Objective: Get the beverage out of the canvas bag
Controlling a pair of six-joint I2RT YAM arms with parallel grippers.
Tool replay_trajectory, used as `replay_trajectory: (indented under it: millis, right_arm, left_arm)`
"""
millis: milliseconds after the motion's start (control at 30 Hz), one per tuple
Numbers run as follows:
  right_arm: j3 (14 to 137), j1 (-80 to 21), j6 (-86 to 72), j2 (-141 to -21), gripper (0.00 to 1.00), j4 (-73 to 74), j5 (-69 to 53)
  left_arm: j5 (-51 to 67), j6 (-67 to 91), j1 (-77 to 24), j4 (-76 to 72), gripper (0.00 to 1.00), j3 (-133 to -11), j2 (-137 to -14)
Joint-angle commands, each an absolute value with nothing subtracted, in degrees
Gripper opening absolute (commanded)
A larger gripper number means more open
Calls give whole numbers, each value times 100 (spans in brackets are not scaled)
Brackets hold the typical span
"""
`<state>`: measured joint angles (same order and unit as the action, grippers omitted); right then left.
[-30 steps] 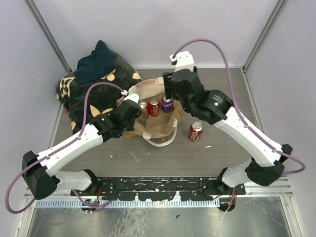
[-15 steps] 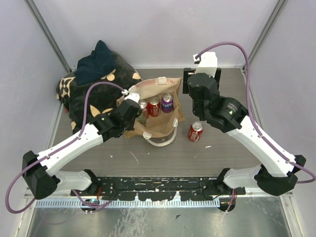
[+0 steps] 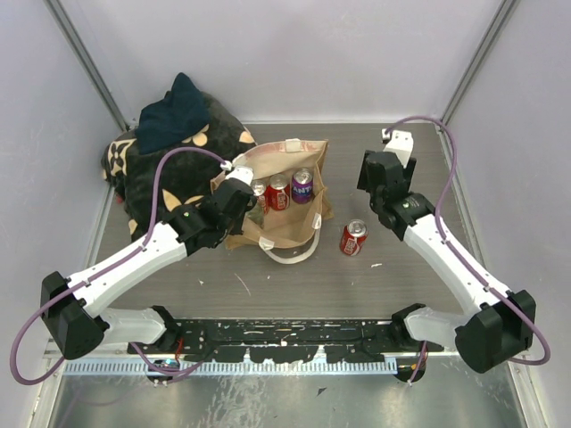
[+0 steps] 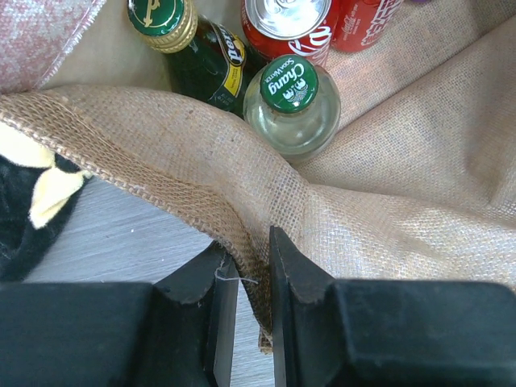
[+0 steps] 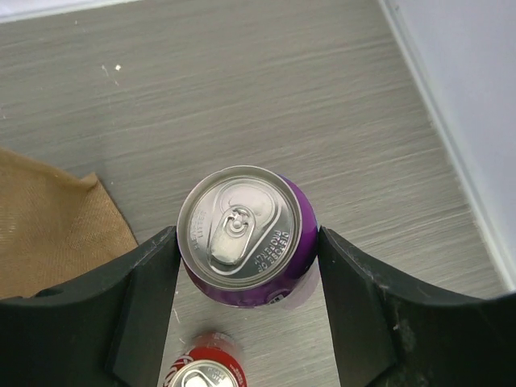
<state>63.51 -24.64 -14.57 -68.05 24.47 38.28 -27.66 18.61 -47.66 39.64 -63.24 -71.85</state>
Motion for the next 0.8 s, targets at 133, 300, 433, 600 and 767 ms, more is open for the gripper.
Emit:
replay_trajectory:
  millis: [133, 300, 433, 600, 767]
  right_arm:
    - [4784, -2088, -1858, -6217, 0, -736, 3145]
    - [3793, -2060, -1878, -6080, 0, -1839, 3146]
    - [3032, -2053, -2030, -5945, 0, -2625, 3232]
    - [2696, -2052, -2149, -5961, 0, -2659, 3454]
    - [2574, -2053, -2361, -5909, 1, -2421, 3583]
  left_arm:
    - [-2727, 1817, -4764, 3819, 27, -6464, -7231]
    - [-2690, 1850, -4764, 3763, 27, -6415, -7409]
    - [-2674, 1851, -4764, 3768, 27, -6407, -7459]
    - [-2659, 1838, -4764, 3762, 27, -6402, -7480]
    - [-2654, 1846, -4766, 3762, 27, -6385, -7460]
